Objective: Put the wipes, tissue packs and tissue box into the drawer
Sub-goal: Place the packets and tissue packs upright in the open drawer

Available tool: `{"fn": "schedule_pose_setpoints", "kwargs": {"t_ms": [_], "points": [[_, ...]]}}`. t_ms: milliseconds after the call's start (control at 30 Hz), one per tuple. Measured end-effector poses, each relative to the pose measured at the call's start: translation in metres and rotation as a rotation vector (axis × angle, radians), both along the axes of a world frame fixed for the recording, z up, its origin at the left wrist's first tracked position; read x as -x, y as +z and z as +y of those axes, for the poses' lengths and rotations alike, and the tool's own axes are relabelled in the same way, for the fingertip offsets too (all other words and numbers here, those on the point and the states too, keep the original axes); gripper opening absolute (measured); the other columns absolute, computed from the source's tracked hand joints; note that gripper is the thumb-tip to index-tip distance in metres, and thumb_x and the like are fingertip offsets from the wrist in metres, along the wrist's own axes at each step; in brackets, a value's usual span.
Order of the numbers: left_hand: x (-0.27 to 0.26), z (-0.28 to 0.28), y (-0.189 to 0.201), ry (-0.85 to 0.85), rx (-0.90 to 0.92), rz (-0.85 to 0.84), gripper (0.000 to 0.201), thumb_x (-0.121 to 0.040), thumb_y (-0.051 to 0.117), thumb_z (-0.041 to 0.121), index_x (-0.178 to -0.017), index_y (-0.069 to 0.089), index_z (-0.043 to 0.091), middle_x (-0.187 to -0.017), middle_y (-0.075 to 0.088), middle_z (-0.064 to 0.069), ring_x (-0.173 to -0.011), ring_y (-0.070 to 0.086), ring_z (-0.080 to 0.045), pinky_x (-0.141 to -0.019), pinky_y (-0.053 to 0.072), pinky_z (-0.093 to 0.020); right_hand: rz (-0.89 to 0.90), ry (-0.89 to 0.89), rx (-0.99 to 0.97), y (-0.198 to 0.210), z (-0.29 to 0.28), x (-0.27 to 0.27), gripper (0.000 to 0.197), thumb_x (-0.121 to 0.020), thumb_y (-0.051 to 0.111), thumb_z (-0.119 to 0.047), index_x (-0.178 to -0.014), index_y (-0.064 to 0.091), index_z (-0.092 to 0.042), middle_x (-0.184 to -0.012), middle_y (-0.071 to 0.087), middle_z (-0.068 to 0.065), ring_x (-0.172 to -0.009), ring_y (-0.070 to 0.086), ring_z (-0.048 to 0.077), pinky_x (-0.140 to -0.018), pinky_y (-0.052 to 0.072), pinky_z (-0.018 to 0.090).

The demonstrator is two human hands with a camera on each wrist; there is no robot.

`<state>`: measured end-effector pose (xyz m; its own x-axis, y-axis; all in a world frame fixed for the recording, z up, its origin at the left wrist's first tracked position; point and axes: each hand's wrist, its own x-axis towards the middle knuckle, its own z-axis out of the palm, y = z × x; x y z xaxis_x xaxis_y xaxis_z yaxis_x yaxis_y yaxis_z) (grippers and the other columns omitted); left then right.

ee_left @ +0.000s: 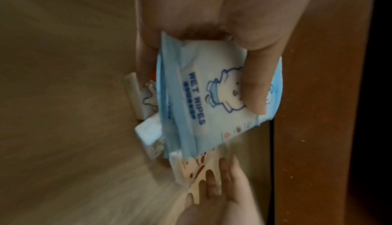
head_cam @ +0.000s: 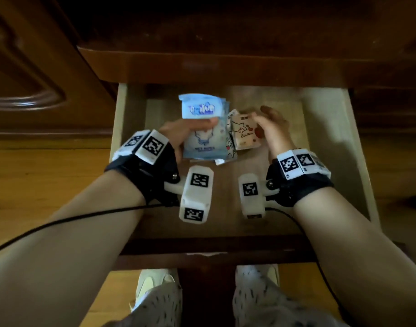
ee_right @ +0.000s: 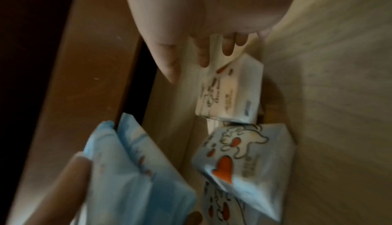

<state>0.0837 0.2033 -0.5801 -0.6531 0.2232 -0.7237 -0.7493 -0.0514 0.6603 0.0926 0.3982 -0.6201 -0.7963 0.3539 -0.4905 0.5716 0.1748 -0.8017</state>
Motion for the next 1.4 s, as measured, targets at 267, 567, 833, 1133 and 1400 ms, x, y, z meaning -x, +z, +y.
{"fn": "schedule_pose_setpoints", "kwargs": {"t_ms": [267,567,833,1133,1400], "points": [[-0.008,-0.014,0.036,-0.029,-0.024,0.071,0.005,-0.083,0.058,0.012,-0.087,0.061,0.013,-0.064,0.072,-0.001,-0.053,0.069,-0.013,-0.051,0.057,-0.029,0.123,0.383,0.224,0.076,-0.047,-0.011,0.063,-0.059,0.067,-0.064,-0.114,0.049,-0.042,-0.128,0.058,-0.001,-0.112,0.06,0.022,-0.096,0.049,0.046],[-0.034,-0.068,0.066,-0.145,0.233,0.125,0.024,-0.079,0.064,0.016,-0.102,0.061,0.016,-0.096,0.07,-0.005,-0.089,0.067,-0.017,-0.08,0.055,-0.036,-0.102,0.671,0.249,0.086,-0.088,-0.006,0.015,-0.081,0.065,-0.023,-0.095,0.06,-0.021,-0.094,0.068,0.001,-0.088,0.066,0.018,-0.069,0.056,0.032],[-0.065,-0.135,0.038,0.08,0.388,0.11,0.036,-0.076,0.061,-0.002,-0.105,0.059,0.018,-0.088,0.064,0.003,-0.089,0.058,-0.013,-0.066,0.044,-0.027,-0.519,0.903,0.109,0.045,-0.134,-0.025,0.041,-0.082,0.065,-0.017,-0.12,0.053,-0.007,-0.117,0.066,0.015,-0.107,0.064,0.032,-0.091,0.052,0.05],[-0.069,-0.132,0.026,0.09,0.355,0.062,0.048,-0.071,0.069,0.006,-0.116,0.061,0.021,-0.1,0.062,0.003,-0.094,0.058,-0.015,-0.067,0.043,-0.029,-0.796,1.039,-0.164,0.036,-0.153,-0.023,0.047,-0.086,0.059,-0.018,-0.13,0.05,-0.004,-0.126,0.059,0.02,-0.114,0.059,0.037,-0.101,0.045,0.05],[-0.068,-0.133,0.019,0.124,0.363,0.079,0.049,-0.071,0.069,0.005,-0.117,0.061,0.019,-0.117,0.06,-0.005,-0.11,0.057,-0.022,-0.082,0.047,-0.036,-0.894,1.003,0.18,0.031,-0.158,-0.029,0.045,-0.094,0.039,-0.002,-0.138,0.037,-0.001,-0.128,0.055,0.023,-0.104,0.059,0.033,-0.098,0.04,0.046]]}}
